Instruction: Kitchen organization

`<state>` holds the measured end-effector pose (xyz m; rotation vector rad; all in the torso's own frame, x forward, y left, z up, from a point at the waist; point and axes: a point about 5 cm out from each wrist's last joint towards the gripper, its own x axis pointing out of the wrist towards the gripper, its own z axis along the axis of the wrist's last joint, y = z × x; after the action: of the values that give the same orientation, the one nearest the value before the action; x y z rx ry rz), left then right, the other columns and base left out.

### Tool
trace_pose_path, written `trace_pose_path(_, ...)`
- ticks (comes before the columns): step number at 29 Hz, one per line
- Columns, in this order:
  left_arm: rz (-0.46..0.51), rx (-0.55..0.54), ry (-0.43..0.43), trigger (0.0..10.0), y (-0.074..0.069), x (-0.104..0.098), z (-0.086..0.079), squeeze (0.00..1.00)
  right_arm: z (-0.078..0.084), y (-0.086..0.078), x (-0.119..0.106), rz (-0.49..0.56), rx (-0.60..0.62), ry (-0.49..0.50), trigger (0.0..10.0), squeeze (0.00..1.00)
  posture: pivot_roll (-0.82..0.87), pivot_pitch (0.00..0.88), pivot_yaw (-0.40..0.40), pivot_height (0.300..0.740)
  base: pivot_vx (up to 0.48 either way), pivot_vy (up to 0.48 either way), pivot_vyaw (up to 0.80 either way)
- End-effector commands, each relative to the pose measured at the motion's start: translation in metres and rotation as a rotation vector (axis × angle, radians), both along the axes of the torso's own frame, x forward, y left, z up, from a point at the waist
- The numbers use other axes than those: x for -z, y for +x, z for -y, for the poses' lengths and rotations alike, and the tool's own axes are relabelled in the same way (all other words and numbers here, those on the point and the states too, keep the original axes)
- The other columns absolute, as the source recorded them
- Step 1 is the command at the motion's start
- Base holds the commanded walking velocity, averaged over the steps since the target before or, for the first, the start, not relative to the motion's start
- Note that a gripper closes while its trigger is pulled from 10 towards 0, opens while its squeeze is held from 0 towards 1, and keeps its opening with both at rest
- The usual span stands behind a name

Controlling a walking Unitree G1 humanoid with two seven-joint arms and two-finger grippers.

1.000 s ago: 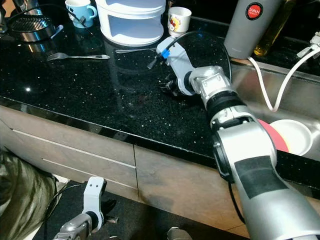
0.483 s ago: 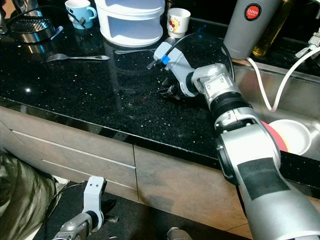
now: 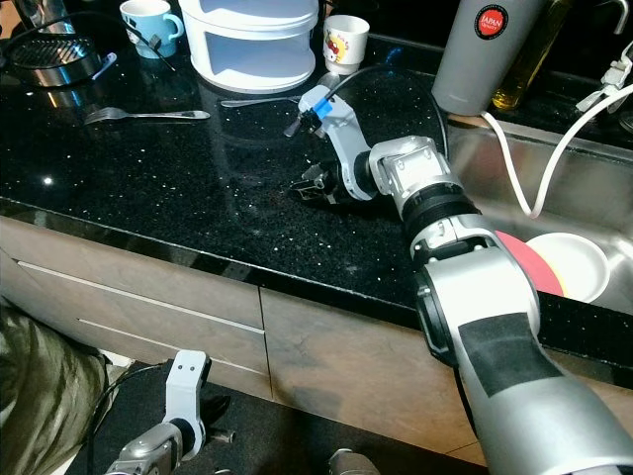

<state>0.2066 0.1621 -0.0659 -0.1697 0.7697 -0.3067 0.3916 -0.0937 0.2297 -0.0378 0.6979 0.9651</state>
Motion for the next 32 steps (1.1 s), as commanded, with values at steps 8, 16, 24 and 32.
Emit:
trace_pose_path(8,-0.042,0.010,-0.004,10.0,-0.010,0.006,0.005,0.00,-0.016,0.017,-0.041,0.204,0.257,0.341,10.0,0.00,-0.02,0.105,-0.058,0.740,0.000,0.000,0.00)
trace_pose_path(16,-0.044,0.011,-0.004,10.0,-0.011,0.007,0.005,0.00,-0.009,0.027,-0.052,0.370,0.433,0.302,10.0,0.00,-0.02,0.105,-0.059,0.740,0.000,0.000,0.00)
trace_pose_path(24,-0.050,0.012,-0.002,10.0,-0.011,0.007,0.005,0.00,0.004,0.030,-0.031,0.360,0.575,0.049,10.0,0.00,-0.02,0.103,-0.062,0.740,0.000,0.000,0.00)
trace_pose_path(32,-0.053,0.011,0.003,10.0,-0.010,0.007,0.006,0.00,-0.002,0.020,-0.007,0.163,0.474,-0.031,10.0,0.00,-0.03,0.100,-0.067,0.740,0.000,0.000,0.00)
